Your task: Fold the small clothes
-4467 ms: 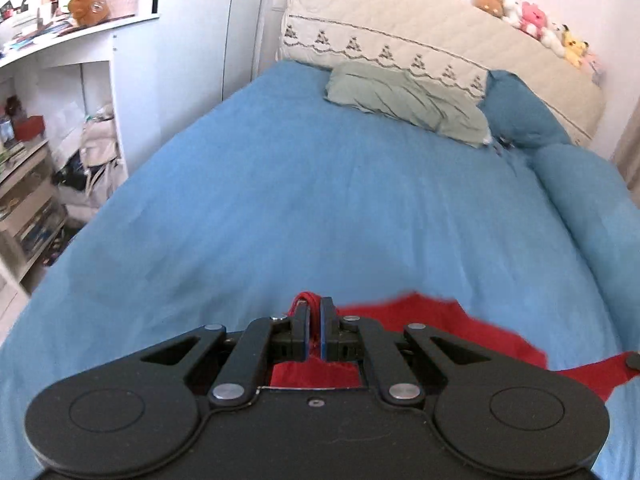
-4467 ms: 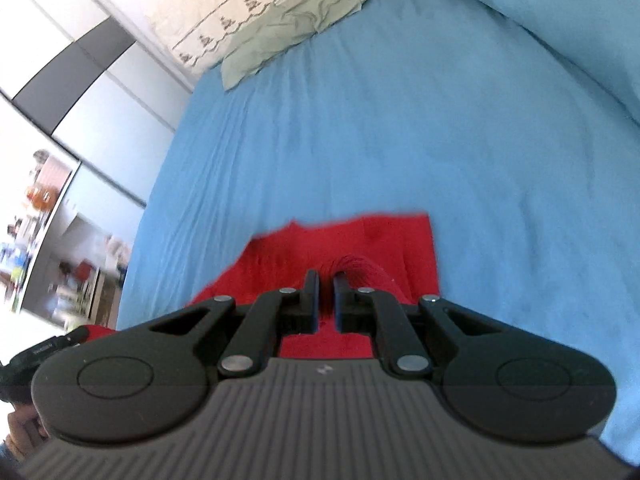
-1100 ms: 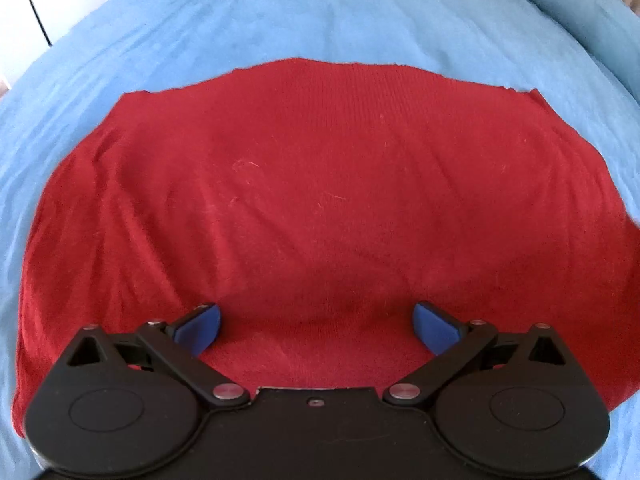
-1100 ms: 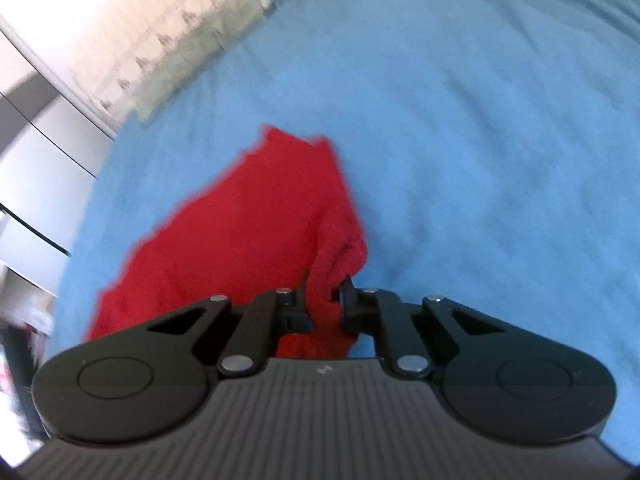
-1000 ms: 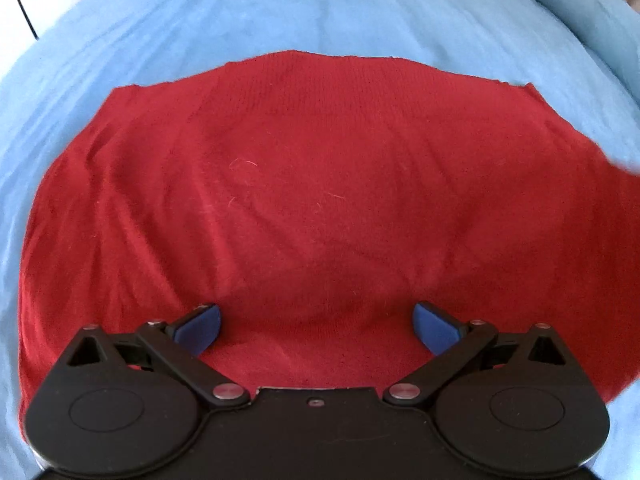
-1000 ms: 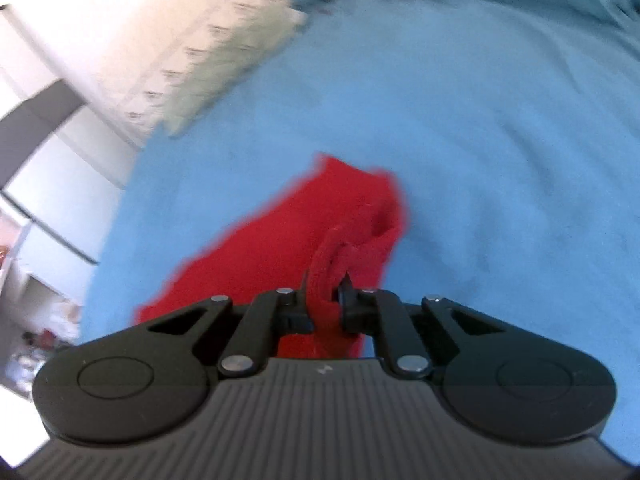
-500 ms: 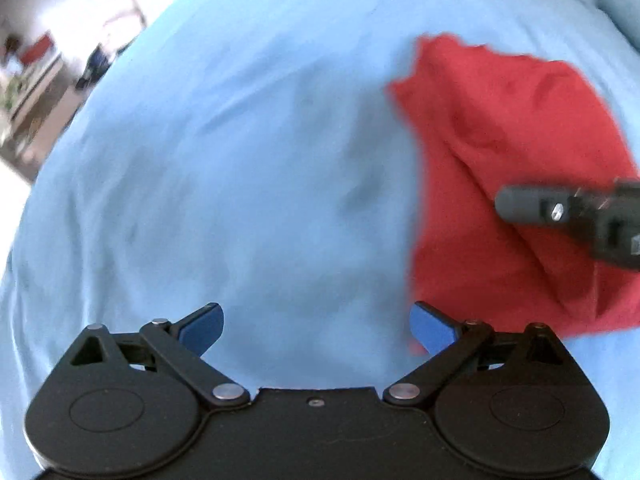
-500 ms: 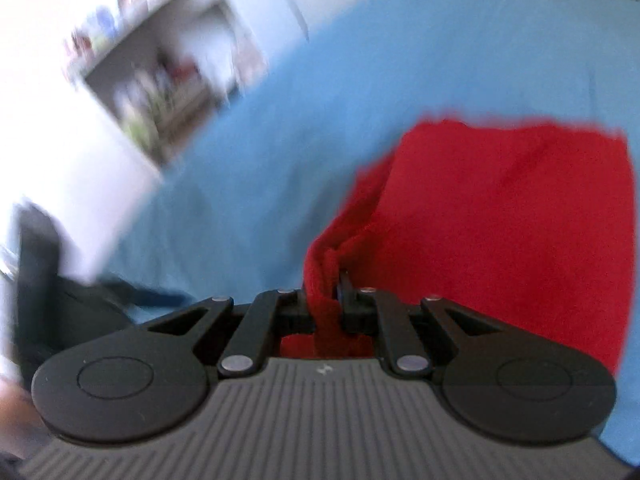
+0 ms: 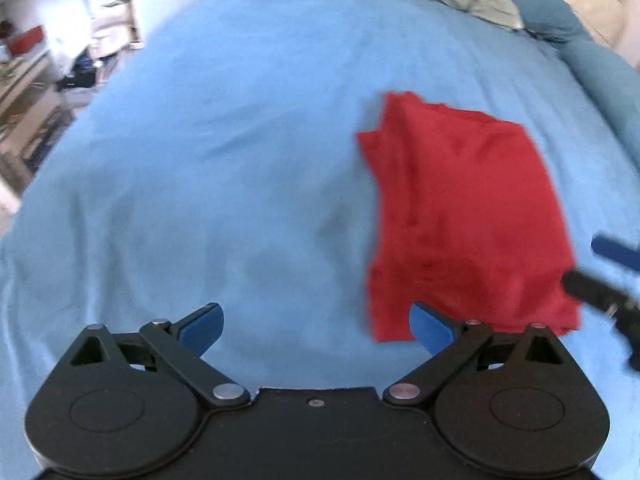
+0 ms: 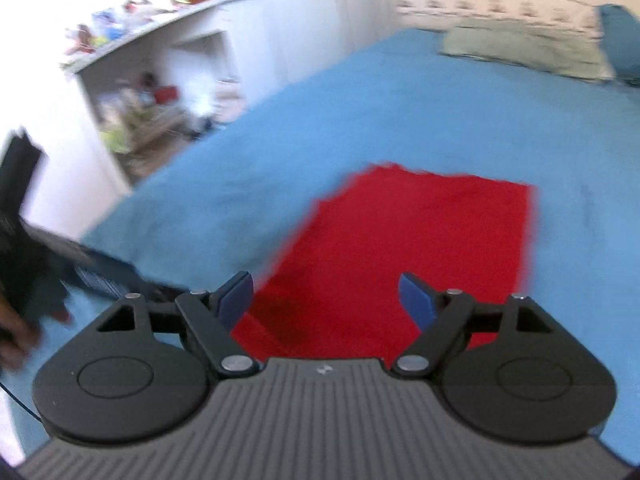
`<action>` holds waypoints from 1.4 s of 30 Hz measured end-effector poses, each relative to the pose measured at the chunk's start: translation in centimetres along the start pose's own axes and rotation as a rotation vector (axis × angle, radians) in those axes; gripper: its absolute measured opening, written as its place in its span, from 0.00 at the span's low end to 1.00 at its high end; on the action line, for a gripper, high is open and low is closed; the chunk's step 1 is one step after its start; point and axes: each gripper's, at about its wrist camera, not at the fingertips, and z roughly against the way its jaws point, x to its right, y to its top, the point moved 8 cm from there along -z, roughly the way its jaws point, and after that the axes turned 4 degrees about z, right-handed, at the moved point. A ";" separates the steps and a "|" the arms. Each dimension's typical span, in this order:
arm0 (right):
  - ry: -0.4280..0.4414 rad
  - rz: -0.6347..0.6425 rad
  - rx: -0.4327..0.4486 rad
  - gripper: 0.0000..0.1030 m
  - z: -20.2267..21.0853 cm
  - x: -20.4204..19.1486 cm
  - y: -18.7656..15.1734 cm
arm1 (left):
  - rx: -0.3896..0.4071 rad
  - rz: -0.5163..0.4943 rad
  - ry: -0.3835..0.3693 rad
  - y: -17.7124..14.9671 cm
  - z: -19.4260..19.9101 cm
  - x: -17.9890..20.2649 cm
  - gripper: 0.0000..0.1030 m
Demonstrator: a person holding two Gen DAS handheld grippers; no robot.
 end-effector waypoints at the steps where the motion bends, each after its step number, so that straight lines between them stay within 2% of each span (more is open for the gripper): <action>1: -0.044 0.012 -0.021 0.93 0.5 0.9 -1.0 | -0.002 -0.002 -0.019 0.2 -0.2 0.4 0.98; 4: -0.150 0.054 -0.113 0.93 0.4 2.8 -4.5 | -0.012 0.001 -0.069 0.2 -1.0 2.5 0.91; 6: -0.164 0.035 -0.162 0.93 0.5 3.9 -6.6 | -0.030 0.008 -0.101 0.1 -1.9 3.7 0.80; 8: -0.159 -0.013 -0.169 0.93 0.7 4.6 -7.8 | -0.053 0.019 -0.137 0.0 -3.0 4.9 0.70; 10: -0.162 -0.056 -0.169 0.93 0.5 5.0 -8.3 | -0.074 0.033 -0.157 -0.1 -4.0 5.6 0.56; 14: -0.171 -0.124 -0.152 0.93 0.6 6.1 -8.6 | -0.088 0.112 -0.175 0.2 -5.8 5.8 0.41; 16: -0.166 -0.130 -0.148 0.93 0.5 6.0 -8.6 | -0.093 0.161 -0.199 0.7 -6.2 6.0 0.18; 19: -0.153 -0.138 -0.152 0.93 0.8 6.2 -8.6 | -0.081 0.184 -0.203 1.4 -5.7 6.2 0.08; 23: -0.142 -0.146 -0.159 0.93 1.3 6.3 -8.6 | 0.014 0.189 -0.196 1.9 -2.1 6.0 0.07; 26: -0.135 -0.162 -0.155 0.93 1.5 6.4 -8.7 | 0.068 0.192 -0.178 0.8 0.4 5.5 0.06; 28: -0.134 -0.183 -0.157 0.93 1.5 6.8 -9.1 | 0.072 0.188 -0.139 -0.6 0.3 5.0 0.06; 32: -0.135 -0.215 -0.171 0.93 1.3 7.4 -9.7 | 0.021 0.208 -0.098 -3.3 -3.2 3.8 0.09; 33: -0.130 -0.222 -0.172 0.93 1.3 7.5 -9.7 | 0.014 0.199 -0.094 -3.4 -4.0 3.8 0.16; 36: -0.125 -0.214 -0.163 0.93 1.4 7.7 -9.4 | 0.007 0.212 -0.102 -2.8 -5.0 3.6 0.22; 38: -0.114 -0.213 -0.151 0.93 1.4 7.7 -9.0 | 0.026 0.225 -0.094 -2.5 -4.1 3.1 0.36; 39: -0.110 -0.217 -0.146 0.93 1.4 7.7 -8.6 | 0.049 0.220 -0.063 -2.3 -3.3 2.9 0.51; 41: -0.105 -0.239 -0.130 0.93 1.2 7.9 -7.6 | 0.120 0.183 -0.008 -1.9 -1.2 2.5 0.65; 42: -0.105 -0.256 -0.117 0.93 0.9 8.1 -6.9 | 0.148 0.153 -0.003 -1.5 -0.4 2.5 0.68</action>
